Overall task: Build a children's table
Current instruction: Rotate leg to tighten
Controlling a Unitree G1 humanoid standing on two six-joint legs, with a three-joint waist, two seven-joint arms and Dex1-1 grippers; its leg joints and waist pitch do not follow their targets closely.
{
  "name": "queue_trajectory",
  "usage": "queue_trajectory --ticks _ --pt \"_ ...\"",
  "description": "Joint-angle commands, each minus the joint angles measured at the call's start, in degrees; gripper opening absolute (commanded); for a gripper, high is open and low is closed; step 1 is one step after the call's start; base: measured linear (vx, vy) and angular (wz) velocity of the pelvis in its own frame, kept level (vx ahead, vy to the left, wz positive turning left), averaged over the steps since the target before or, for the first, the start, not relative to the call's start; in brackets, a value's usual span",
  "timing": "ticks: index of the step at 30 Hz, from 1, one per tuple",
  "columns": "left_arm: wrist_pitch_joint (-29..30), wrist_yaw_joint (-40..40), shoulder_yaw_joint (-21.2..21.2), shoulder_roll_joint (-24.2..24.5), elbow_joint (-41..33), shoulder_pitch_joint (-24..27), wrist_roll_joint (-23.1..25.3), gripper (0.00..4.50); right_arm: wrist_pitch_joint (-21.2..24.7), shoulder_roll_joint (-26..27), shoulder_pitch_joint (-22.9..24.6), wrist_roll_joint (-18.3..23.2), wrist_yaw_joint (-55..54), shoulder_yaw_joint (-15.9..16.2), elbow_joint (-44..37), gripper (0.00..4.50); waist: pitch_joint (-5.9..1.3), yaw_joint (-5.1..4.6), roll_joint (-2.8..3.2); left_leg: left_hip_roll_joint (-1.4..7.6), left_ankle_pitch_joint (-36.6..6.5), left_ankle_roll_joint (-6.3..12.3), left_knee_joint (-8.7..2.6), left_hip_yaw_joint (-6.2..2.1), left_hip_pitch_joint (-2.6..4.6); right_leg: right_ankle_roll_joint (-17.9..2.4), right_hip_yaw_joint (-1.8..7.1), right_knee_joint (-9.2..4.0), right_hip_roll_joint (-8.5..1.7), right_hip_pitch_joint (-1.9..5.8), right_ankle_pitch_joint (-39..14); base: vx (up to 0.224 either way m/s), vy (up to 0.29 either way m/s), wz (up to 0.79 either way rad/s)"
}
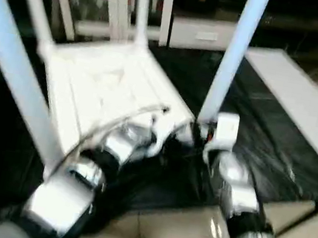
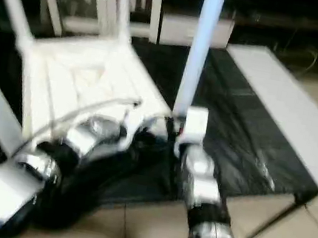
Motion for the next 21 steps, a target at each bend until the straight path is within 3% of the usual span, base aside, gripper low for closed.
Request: queue_trajectory --ticks 1,2,3,4,5,7,8,9,10,12,14,16,18,19,21 --pt "0.2 4.3 1.2 1.6 2.2 0.6 1.3 0.00 -2.5 1.5 0.2 0.6 6.0 2.8 -2.2 2.76 -3.87 -0.40 0.46 4.98 -23.1 1.07 -6.34 -1.84 0.72 -9.3 2.75 -4.88 -2.39 2.80 -11.9 0.000 0.000 0.00" --pt "-0.1 3.7 1.1 1.9 2.4 0.7 1.5 0.00 -2.5 0.8 0.2 1.3 7.7 2.6 -2.7 2.78 -3.84 -0.70 -0.06 4.74 -24.6 0.91 -6.35 -1.63 0.58 -10.7 2.84 -4.69 -2.36 2.89 -9.5 0.000 0.000 0.00" --pt "-0.2 3.5 1.1 2.0 2.4 0.7 1.5 0.00 -2.4 0.6 0.3 1.4 8.2 2.5 -2.8 2.79 -3.59 -0.82 -0.04 4.64 -26.0 1.17 -6.55 -1.78 0.20 -11.3 2.74 -4.51 -2.45 3.27 -9.4 0.000 0.000 0.00" --pt "-0.6 2.3 0.7 2.3 2.6 0.8 1.7 0.00 -2.6 -0.5 0.5 1.6 10.0 2.7 -3.4 2.95 -3.26 -1.29 -0.52 4.09 -28.1 1.86 -6.59 -1.51 -0.24 -9.7 2.30 -5.33 -2.59 3.61 -15.8 0.000 0.000 0.00" --pt "-1.0 1.2 0.4 2.6 2.6 0.9 1.8 0.00 -2.2 -1.0 0.7 2.0 11.3 2.9 -3.9 3.14 -3.15 -1.47 -0.56 3.65 -28.8 1.93 -6.13 -1.29 0.47 -7.6 2.13 -6.58 -3.13 3.11 -23.1 0.000 0.000 0.00" --pt "-3.4 -8.3 -2.4 4.8 1.6 2.2 2.9 0.00 2.1 -7.5 3.6 2.9 23.4 6.3 -9.3 3.25 -3.21 -1.24 -0.72 3.64 -26.4 3.09 -5.97 -1.23 0.47 -5.9 2.27 -7.37 -3.34 3.31 -25.8 0.000 0.000 0.00" --pt "-3.4 -8.3 -2.4 4.8 1.6 2.2 2.9 0.00 2.1 -7.5 3.6 2.9 23.4 6.3 -9.3 3.25 -3.35 -1.06 -0.78 3.79 -25.2 3.49 -6.05 -1.27 0.39 -5.9 2.41 -7.25 -3.35 3.45 -25.0 0.000 0.000 0.00" --pt "-4.2 -14.3 -4.2 6.4 0.4 3.1 3.6 0.00 4.1 -11.4 5.6 2.9 29.4 7.8 -12.7 3.25 -3.52 -0.84 -0.75 4.07 -22.9 3.90 -6.18 -0.99 0.39 -6.9 2.79 -7.08 -3.47 3.26 -22.2 0.000 0.000 0.00" --pt "-5.5 -17.3 -5.3 7.2 -0.3 3.5 4.0 0.00 4.8 -13.2 6.6 3.1 32.3 8.2 -14.1 3.25 -3.48 -0.34 -1.00 4.38 -20.9 4.71 -6.20 -0.78 0.30 -9.1 3.12 -6.63 -3.33 3.30 -17.8 0.000 0.000 0.00" --pt "-6.3 -22.5 -6.7 8.7 -1.8 4.2 4.1 0.00 6.5 -16.0 8.0 3.8 36.8 8.5 -16.3 3.25 -3.65 -0.03 -1.13 4.47 -20.5 4.66 -6.18 -0.60 0.31 -10.6 3.20 -6.31 -3.40 3.29 -17.2 0.000 0.000 0.00" --pt "-7.2 -26.0 -7.6 9.6 -2.9 4.8 4.1 0.00 7.4 -17.6 8.7 4.2 38.9 8.7 -17.4 3.25 -3.82 0.66 -1.09 4.63 -19.7 4.42 -6.10 -0.42 0.62 -11.3 3.29 -6.18 -3.58 3.21 -17.3 0.000 0.000 0.00" --pt "-8.1 -39.5 -10.2 13.2 -9.1 7.6 2.3 0.00 9.9 -22.4 11.0 5.5 44.5 9.5 -21.5 3.25 -3.86 1.89 -0.94 5.16 -17.8 3.98 -6.05 0.38 1.11 -12.5 3.56 -5.77 -3.37 2.81 -14.4 0.000 0.000 0.00" --pt "-8.3 -41.9 -10.8 13.9 -10.4 8.1 2.0 0.00 10.3 -23.3 11.3 5.7 45.3 9.6 -22.3 3.25 -3.93 2.42 -0.95 5.32 -17.1 3.57 -6.01 0.72 1.23 -13.0 3.70 -5.43 -3.24 2.63 -13.1 0.000 0.000 0.00" --pt "-8.6 -43.3 -11.4 14.6 -11.6 8.6 2.1 0.00 11.0 -24.0 11.5 6.0 45.8 9.4 -23.1 3.25 -3.76 2.84 -1.08 5.17 -18.1 2.58 -5.83 1.35 1.71 -13.7 4.03 -5.27 -2.98 1.96 -12.9 0.000 0.000 0.00" --pt "-8.7 -44.2 -11.7 15.1 -12.6 9.0 2.3 0.00 11.8 -24.5 11.7 6.2 46.4 9.2 -24.0 3.25 -3.77 3.30 -1.15 5.11 -19.2 2.10 -5.72 1.73 2.20 -13.8 4.25 -5.26 -3.00 1.72 -14.3 0.044 -0.028 0.21"
